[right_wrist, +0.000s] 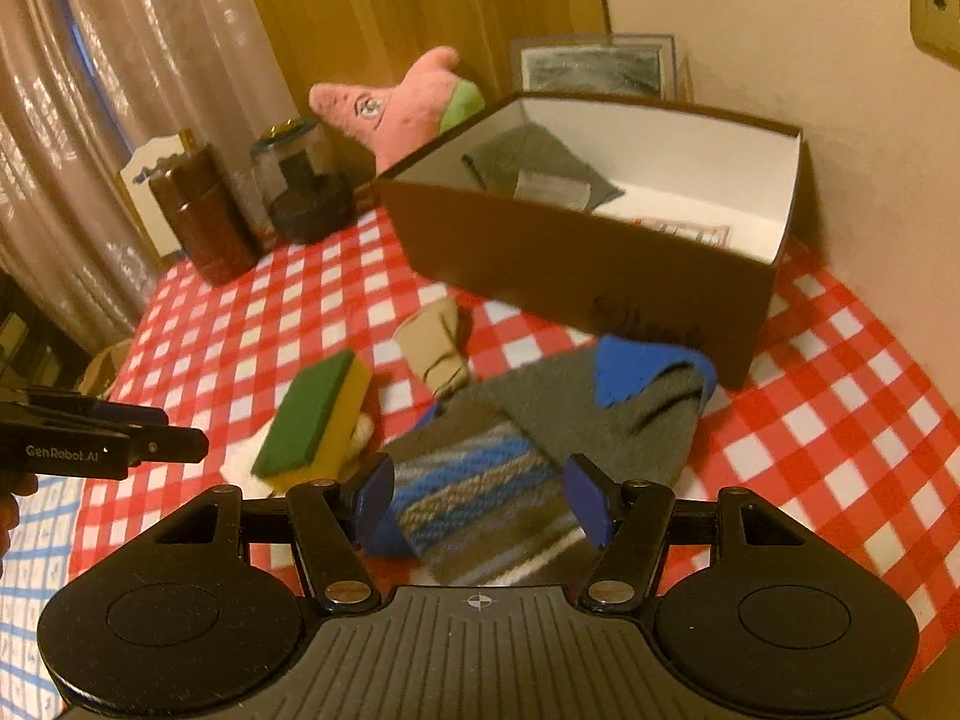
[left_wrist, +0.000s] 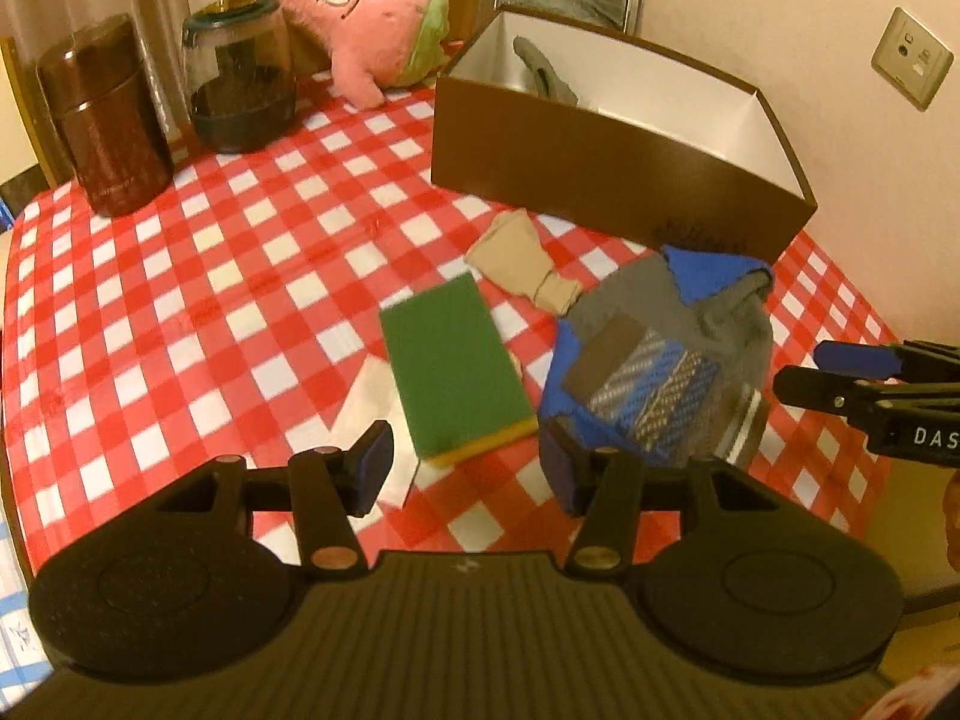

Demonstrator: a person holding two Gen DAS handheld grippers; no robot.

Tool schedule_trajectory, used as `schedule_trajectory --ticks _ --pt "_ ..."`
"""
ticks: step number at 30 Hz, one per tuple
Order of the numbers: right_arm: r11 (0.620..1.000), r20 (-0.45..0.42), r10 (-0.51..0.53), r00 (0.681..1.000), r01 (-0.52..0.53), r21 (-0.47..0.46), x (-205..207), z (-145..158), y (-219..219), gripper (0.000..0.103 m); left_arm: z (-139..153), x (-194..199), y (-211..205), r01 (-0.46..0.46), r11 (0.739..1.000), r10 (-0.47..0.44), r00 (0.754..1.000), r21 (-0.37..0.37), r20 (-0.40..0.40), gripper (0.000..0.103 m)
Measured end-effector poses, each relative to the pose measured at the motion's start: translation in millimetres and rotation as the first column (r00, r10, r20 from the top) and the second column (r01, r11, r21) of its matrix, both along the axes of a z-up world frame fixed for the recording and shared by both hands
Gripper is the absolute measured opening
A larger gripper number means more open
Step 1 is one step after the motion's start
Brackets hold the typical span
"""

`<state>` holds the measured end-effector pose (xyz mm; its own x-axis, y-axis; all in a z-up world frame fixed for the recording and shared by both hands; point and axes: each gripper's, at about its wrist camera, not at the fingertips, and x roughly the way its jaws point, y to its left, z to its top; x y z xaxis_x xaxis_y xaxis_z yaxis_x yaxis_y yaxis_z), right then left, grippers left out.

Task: Organize soft objects
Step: 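Move both open tools back from the box to the pile, then grasp the blue-striped knit sock with the right tool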

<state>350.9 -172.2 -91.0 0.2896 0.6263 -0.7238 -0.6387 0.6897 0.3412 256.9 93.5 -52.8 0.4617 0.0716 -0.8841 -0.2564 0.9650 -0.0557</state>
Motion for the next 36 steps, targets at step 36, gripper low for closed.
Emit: schedule_trajectory --ticks 36 --pt "0.951 0.031 0.214 0.976 -0.201 -0.233 0.7 -71.4 48.2 0.088 -45.5 -5.2 0.6 -0.028 0.999 0.025 0.997 -0.035 -0.072 0.051"
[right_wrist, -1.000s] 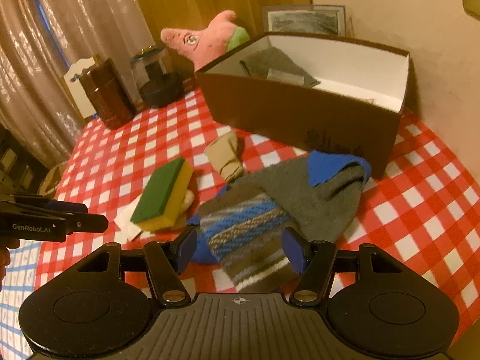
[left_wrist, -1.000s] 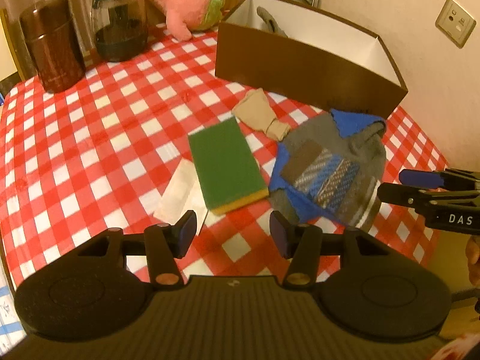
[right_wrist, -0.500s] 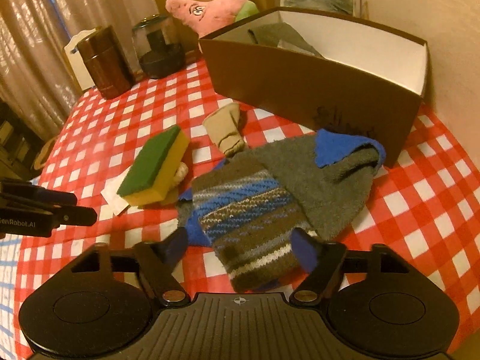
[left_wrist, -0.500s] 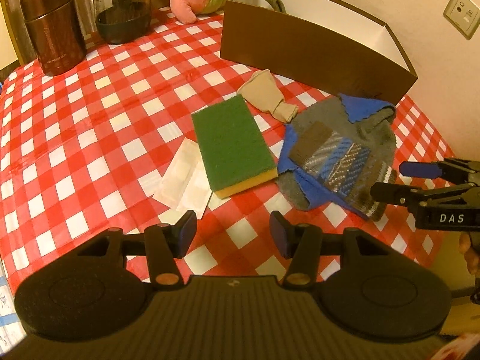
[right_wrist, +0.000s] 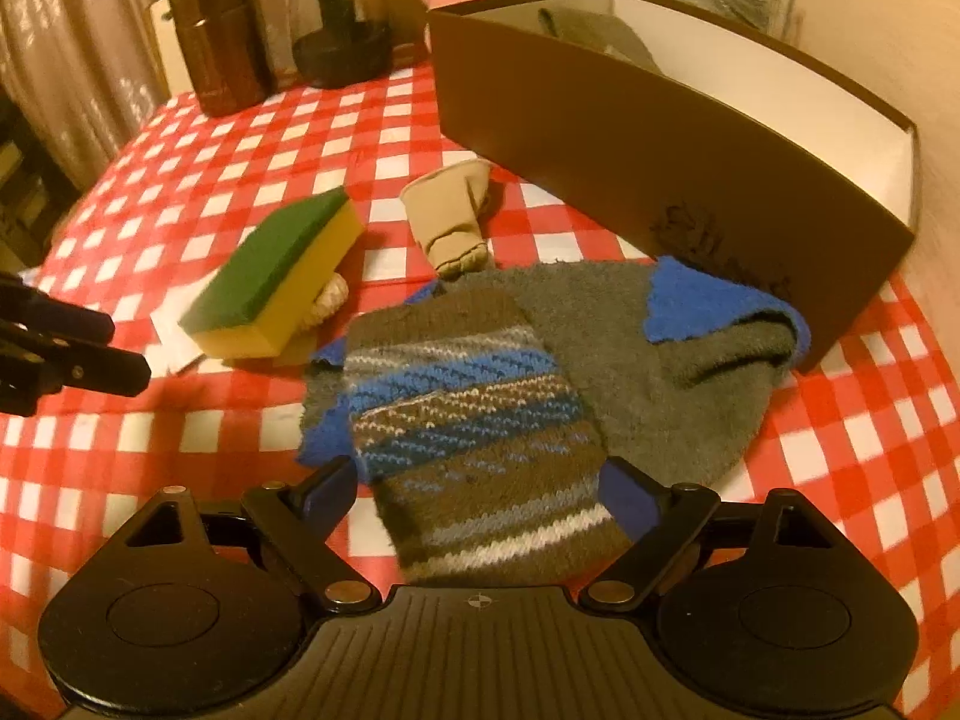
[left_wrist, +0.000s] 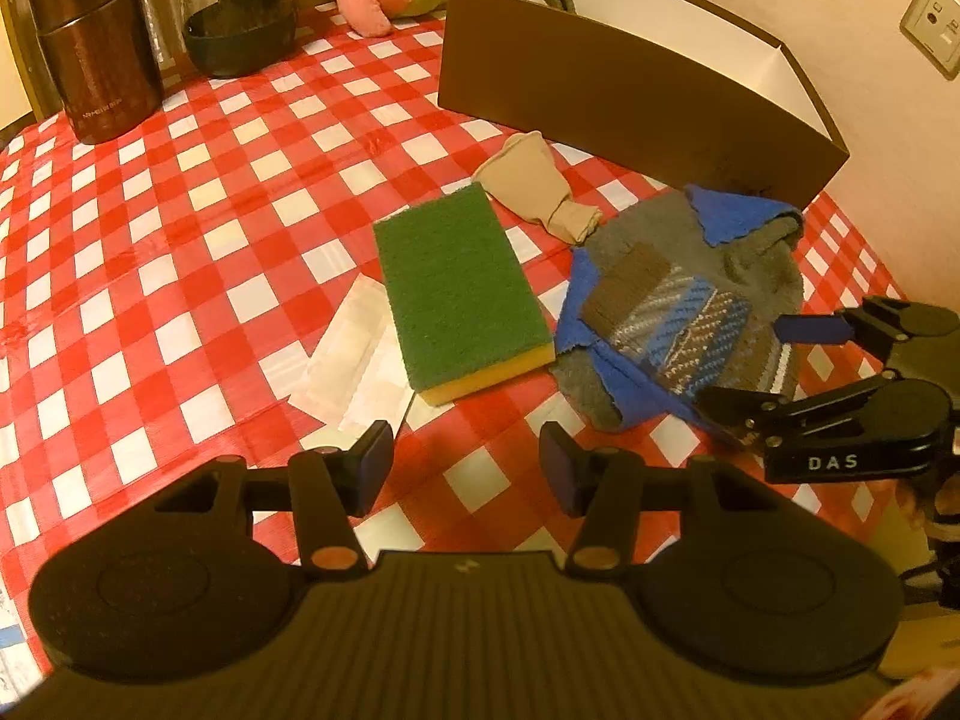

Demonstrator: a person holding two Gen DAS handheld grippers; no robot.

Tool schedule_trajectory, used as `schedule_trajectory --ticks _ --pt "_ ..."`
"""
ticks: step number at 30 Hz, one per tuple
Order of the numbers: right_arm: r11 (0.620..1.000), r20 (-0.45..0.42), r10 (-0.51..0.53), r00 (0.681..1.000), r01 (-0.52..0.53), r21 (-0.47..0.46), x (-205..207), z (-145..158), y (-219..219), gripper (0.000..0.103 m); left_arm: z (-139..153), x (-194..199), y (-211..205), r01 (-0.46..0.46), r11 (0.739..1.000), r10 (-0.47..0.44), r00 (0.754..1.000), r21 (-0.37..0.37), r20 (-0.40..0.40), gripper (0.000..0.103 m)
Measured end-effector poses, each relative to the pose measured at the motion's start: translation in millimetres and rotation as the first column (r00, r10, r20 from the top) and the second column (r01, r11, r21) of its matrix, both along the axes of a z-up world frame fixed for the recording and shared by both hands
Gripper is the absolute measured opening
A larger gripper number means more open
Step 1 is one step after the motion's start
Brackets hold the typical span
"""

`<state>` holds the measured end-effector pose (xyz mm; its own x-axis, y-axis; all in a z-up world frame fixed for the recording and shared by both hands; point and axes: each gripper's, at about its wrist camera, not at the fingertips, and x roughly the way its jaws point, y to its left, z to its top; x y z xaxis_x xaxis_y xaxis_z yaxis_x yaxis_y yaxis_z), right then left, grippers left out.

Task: Organize soft objects
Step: 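Grasp the blue-striped knit sock with the right tool, then grasp the green sponge with the left tool while the right tool holds the sock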

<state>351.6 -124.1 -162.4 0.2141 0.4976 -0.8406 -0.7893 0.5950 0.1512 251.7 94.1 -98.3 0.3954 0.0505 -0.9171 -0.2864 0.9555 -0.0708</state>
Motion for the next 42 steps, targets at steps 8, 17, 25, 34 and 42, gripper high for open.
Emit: schedule_trajectory --ticks 8,17,25,34,42 --pt "0.998 0.000 0.048 0.999 -0.047 -0.036 10.3 -15.9 10.2 0.090 -5.0 3.2 2.3 -0.010 1.000 0.010 1.000 0.000 -0.008 0.051" --pt "0.996 0.055 0.092 0.994 -0.093 0.011 10.9 -3.3 0.9 0.032 -7.9 5.3 4.2 -0.015 1.000 0.015 1.000 -0.002 -0.012 0.051" --pt "0.988 0.014 -0.039 0.999 0.036 0.148 29.2 22.9 -25.2 0.016 -4.8 10.1 3.2 -0.009 1.000 0.009 1.000 0.008 0.004 0.051" --pt "0.960 -0.053 -0.170 0.984 0.177 0.219 45.5 34.1 -44.9 0.016 -6.3 26.0 16.4 -0.038 0.999 0.039 0.999 -0.038 0.026 0.056" --pt "0.951 -0.063 -0.222 0.973 0.230 0.206 51.1 29.4 -53.7 0.016 -16.9 53.9 38.1 -0.127 0.979 0.134 0.991 -0.161 0.030 0.058"
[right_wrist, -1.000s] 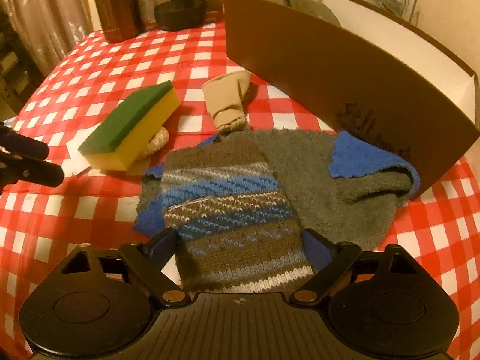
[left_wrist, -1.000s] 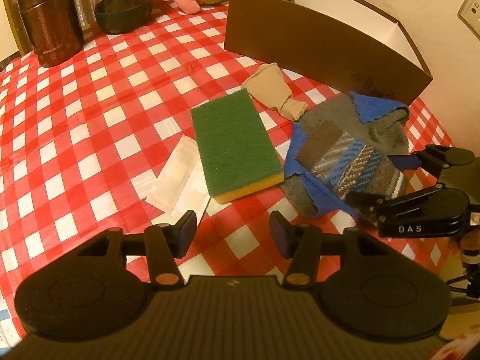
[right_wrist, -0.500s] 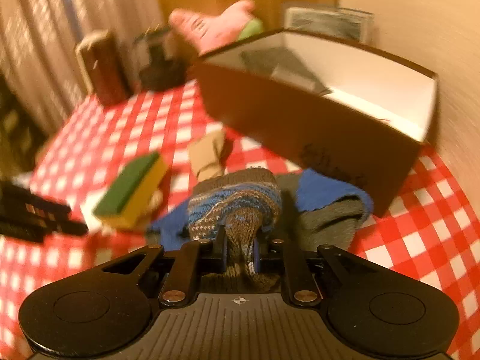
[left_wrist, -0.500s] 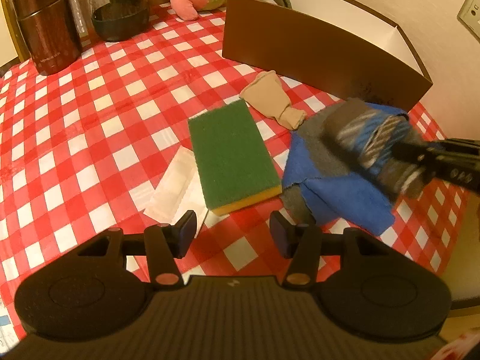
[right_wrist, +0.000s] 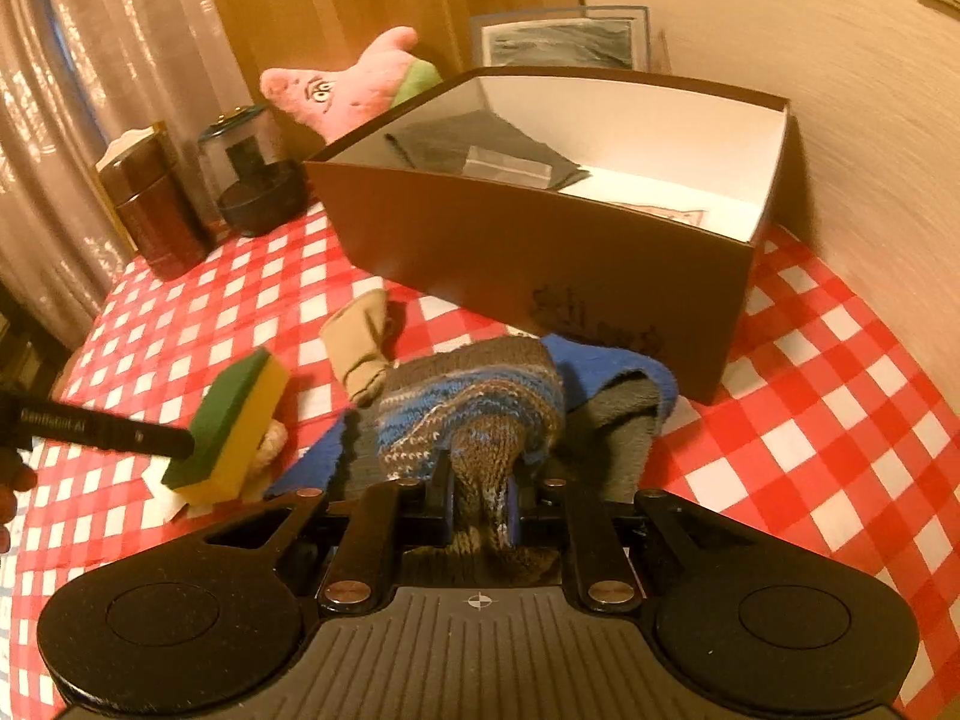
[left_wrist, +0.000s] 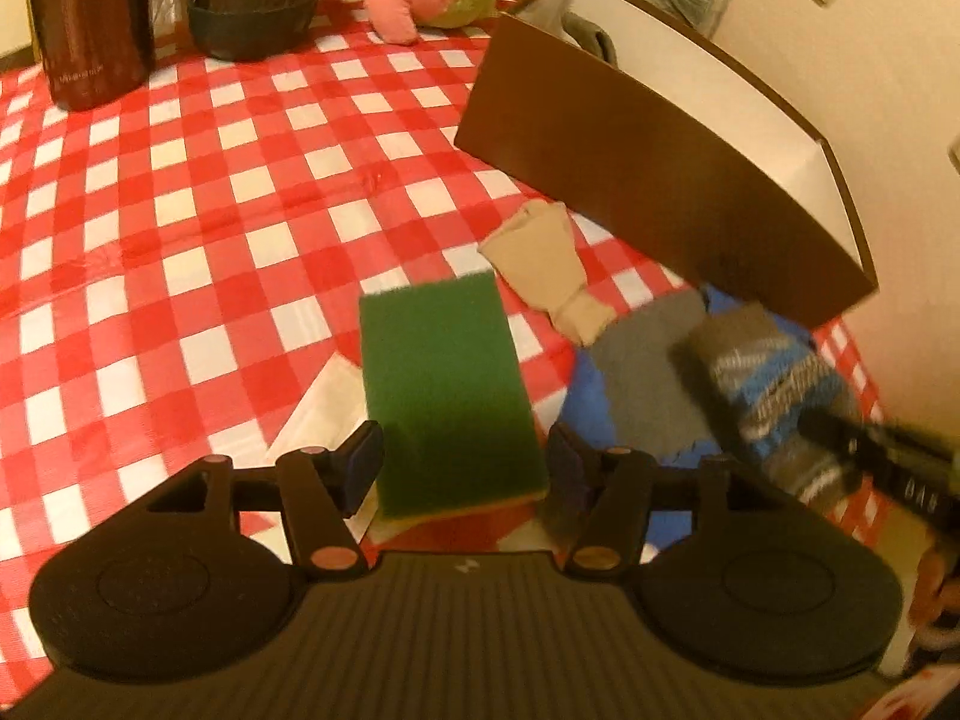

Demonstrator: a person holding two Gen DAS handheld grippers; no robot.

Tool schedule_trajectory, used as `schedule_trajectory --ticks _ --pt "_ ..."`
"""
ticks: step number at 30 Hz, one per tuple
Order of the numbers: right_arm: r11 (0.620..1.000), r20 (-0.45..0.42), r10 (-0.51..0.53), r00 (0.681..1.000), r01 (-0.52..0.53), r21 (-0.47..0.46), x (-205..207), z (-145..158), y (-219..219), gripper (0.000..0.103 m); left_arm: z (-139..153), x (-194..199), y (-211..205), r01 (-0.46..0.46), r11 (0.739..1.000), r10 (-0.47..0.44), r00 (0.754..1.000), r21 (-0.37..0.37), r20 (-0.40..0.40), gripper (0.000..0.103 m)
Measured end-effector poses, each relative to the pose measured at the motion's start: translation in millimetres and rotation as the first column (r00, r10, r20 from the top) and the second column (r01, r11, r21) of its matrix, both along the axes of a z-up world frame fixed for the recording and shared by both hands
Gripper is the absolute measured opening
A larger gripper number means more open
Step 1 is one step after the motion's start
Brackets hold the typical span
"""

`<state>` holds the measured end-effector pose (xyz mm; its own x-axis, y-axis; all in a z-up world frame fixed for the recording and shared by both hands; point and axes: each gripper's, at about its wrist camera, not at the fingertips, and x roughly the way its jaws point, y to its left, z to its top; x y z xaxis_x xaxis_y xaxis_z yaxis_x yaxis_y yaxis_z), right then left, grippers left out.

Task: Organize soft objects
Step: 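Grasp the green sponge with the left tool while the right tool holds the sock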

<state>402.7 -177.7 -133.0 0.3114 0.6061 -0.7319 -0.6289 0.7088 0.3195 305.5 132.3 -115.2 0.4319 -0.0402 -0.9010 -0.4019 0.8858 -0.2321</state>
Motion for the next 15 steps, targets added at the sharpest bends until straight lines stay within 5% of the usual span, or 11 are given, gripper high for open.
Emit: schedule_trajectory --ticks 4,10,15 --pt "1.000 -0.002 -0.015 1.000 0.015 0.001 4.6 -1.1 -3.2 0.016 -8.7 15.0 8.1 -0.043 0.999 0.043 0.999 -0.007 -0.030 0.059" --pt "1.000 -0.017 -0.029 0.999 0.029 -0.001 9.0 -5.2 -6.3 0.016 -19.9 27.7 11.1 -0.051 0.999 0.050 0.997 -0.006 -0.062 0.073" --pt "0.999 -0.028 -0.033 0.999 0.032 -0.009 11.7 -8.1 -5.1 0.016 -23.6 33.8 6.8 -0.043 0.999 0.042 0.996 -0.011 -0.082 0.071"
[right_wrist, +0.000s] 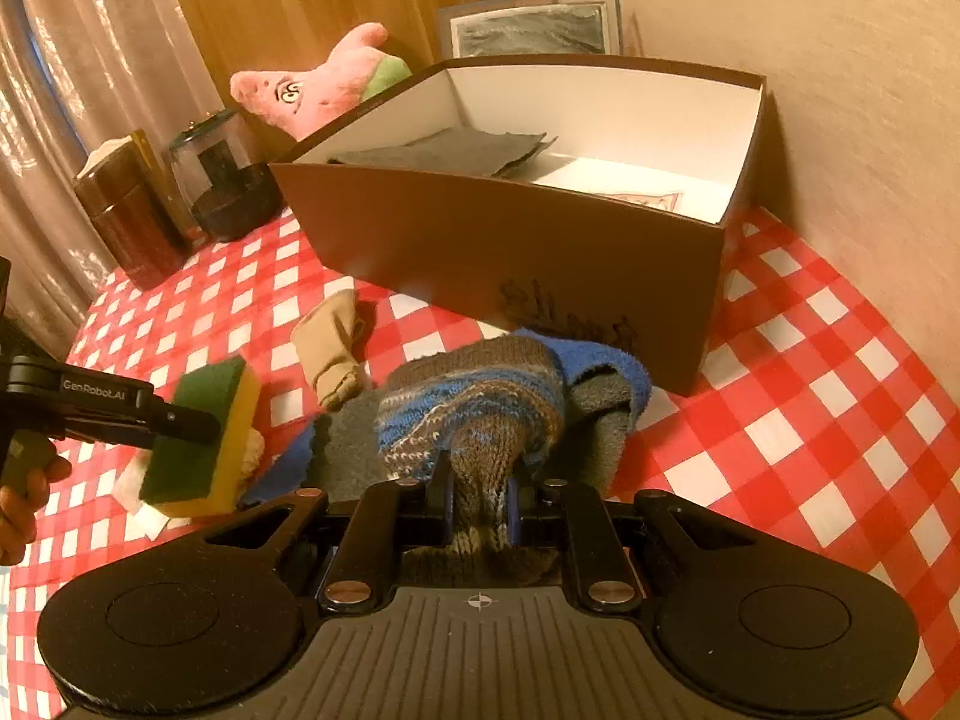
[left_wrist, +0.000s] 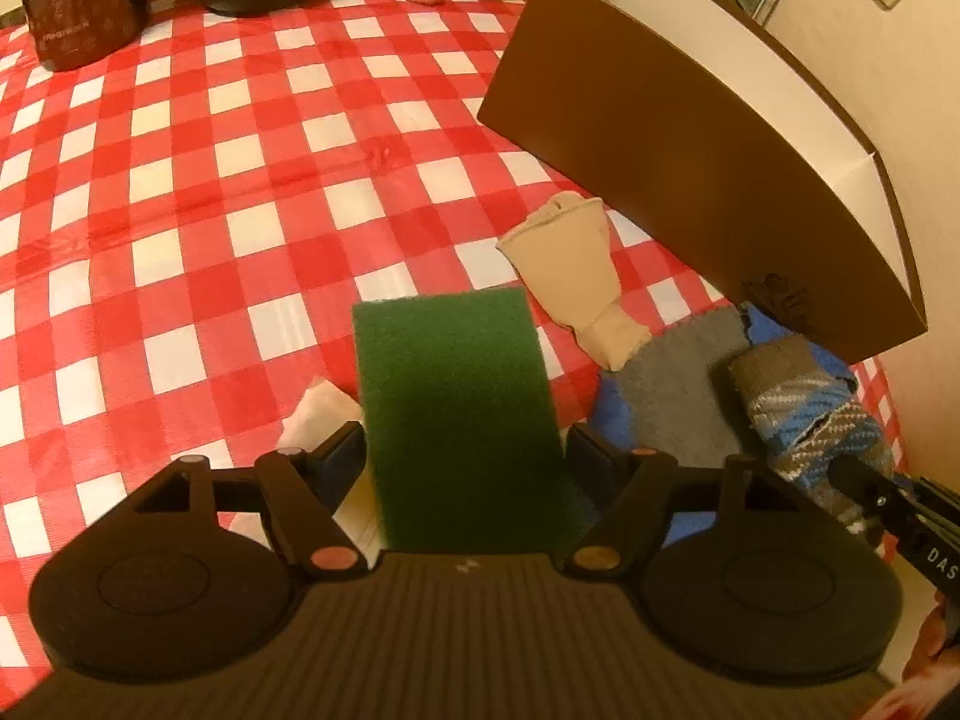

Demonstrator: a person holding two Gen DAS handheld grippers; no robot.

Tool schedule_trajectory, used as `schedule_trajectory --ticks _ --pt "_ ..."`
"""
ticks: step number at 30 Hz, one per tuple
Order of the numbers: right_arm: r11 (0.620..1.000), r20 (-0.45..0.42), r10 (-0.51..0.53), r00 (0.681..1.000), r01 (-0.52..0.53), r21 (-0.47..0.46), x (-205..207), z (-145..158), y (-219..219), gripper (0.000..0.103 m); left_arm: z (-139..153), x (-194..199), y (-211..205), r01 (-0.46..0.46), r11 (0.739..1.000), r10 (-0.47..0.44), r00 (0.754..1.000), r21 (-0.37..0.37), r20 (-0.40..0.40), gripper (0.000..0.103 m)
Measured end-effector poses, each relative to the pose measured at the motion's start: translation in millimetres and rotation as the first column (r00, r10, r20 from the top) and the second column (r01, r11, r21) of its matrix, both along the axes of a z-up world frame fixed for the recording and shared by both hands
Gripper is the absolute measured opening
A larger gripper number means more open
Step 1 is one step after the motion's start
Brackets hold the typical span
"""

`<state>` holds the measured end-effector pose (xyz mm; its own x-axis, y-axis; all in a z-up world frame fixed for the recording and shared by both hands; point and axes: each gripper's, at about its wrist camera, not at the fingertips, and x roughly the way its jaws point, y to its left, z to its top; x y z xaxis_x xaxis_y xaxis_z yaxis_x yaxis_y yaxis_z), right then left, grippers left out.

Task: Organize soft objects
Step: 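Grasp the green sponge with the left tool while the right tool holds the sock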

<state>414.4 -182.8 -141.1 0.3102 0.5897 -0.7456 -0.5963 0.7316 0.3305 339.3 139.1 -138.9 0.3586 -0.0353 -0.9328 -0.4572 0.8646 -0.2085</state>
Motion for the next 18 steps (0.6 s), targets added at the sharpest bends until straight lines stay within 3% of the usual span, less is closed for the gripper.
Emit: schedule_trajectory --ticks 11,18 --pt "1.000 -0.001 -0.001 1.000 0.001 -0.002 2.2 -0.8 -0.5 0.016 -5.7 6.2 -8.3 0.044 0.997 -0.042 0.999 0.059 -0.028 0.069" --pt "1.000 0.021 0.005 1.000 -0.005 0.009 -0.1 6.5 -1.5 0.016 11.2 1.8 -14.8 0.101 0.986 -0.104 0.995 0.131 0.013 0.069"
